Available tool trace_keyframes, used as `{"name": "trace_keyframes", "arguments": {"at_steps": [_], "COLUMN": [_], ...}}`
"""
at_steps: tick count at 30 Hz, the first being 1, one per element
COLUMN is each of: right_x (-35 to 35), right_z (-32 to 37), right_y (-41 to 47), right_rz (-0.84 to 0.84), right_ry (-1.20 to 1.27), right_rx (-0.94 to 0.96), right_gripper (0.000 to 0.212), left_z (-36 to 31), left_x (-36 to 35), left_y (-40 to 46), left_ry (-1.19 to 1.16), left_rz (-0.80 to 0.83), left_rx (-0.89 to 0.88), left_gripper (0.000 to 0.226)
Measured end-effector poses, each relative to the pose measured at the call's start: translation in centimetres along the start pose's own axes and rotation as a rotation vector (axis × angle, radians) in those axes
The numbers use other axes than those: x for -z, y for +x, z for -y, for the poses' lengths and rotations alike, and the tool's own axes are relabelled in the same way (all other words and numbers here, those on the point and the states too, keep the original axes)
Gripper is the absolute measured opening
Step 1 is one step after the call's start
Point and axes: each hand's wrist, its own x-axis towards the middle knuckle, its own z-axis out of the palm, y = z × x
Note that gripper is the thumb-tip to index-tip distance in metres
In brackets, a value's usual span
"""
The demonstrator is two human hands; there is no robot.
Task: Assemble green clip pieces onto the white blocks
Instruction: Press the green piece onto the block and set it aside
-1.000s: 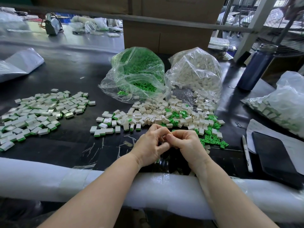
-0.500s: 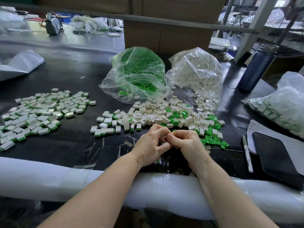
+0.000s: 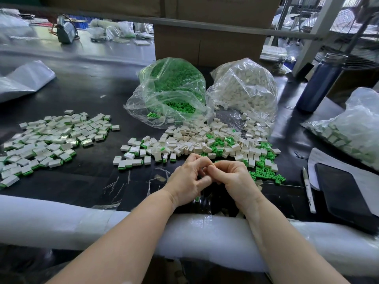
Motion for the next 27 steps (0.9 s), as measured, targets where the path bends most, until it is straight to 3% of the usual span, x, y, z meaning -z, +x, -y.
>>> {"name": "trace_keyframes", "arguments": {"at_steps": [16, 21, 27], "right_x": [0.03, -0.24, -0.10], "right_z": [-0.02, -0.16, -0.43], "right_y": [0.04, 0.09, 0.31], "right_rz": [-0.037, -0.017, -0.212], "right_ry": [-0.010, -0.013, -0.088], "right_rx": [0.010, 0.069, 0.107], "right_gripper": [0.020, 0.016, 0.008], "left_z": [-0.34, -0.17, 0.07], "left_x": [0.19, 0.16, 0.18], "left_y": [-0.29, -0.21, 0.03], "left_ry": [0.016, -0.080, -0.144], "left_rz": [0.021, -0.034, -0.169], "left_rx": [-0.022, -0.029, 0.012], "left_gripper": [0.013, 0.016, 0.006]}}
